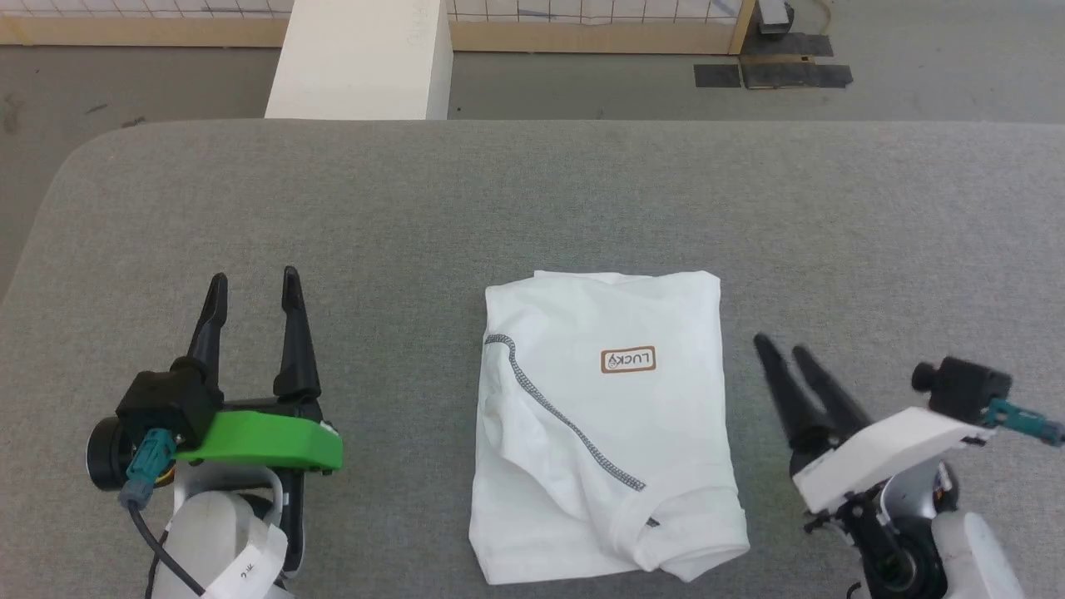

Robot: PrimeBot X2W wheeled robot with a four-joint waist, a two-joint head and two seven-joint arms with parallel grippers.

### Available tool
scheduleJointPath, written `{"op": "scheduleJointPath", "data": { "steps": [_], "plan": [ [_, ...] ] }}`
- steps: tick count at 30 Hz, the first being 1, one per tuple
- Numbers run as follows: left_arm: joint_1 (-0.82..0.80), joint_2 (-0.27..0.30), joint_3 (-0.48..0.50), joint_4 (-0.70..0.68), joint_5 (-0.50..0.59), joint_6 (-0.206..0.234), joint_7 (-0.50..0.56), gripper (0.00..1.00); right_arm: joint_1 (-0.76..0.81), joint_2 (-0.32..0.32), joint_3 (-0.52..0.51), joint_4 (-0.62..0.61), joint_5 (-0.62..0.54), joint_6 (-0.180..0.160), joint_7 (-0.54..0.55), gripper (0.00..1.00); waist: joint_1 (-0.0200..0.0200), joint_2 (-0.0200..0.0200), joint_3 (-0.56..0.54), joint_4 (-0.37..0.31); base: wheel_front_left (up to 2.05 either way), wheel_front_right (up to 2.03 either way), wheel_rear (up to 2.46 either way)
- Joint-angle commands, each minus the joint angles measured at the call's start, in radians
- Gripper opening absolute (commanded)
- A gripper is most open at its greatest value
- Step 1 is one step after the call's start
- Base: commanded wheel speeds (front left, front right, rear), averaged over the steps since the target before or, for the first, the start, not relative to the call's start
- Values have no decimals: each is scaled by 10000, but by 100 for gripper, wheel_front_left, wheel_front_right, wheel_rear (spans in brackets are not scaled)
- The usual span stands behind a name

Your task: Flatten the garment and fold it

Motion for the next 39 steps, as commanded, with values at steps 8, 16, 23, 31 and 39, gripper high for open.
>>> {"op": "scheduleJointPath", "data": {
  "steps": [8, 16, 23, 31, 39],
  "plan": [
    [76, -33, -106, 29, 47, -61, -36, 100, -138, 18, 339, 1091, 452, -11, 1203, 100, 0, -1, 75, 134, 0, 0, 0],
    [105, -33, -247, 125, -32, -67, -36, 100, -603, 18, 473, 1955, 4, -11, 2976, 100, 0, -1, 37, 366, 0, 0, 0],
    [178, -33, -241, 177, -38, -72, -36, 100, -697, 18, 437, 1736, -725, -11, 3801, 0, 0, -1, -60, 428, 0, 0, 0],
    [302, -26, 38, -13, 117, -67, -36, 100, -928, -65, 468, 313, -3593, -11, 5137, 0, 0, -1, 20, -250, 0, 0, 0],
    [6, 43, 121, -486, 381, -169, -36, 100, -1762, -2792, 1839, -828, -5832, -11, 6539, 0, 0, -1, 676, -1673, 0, 0, 0]
  ]
}}
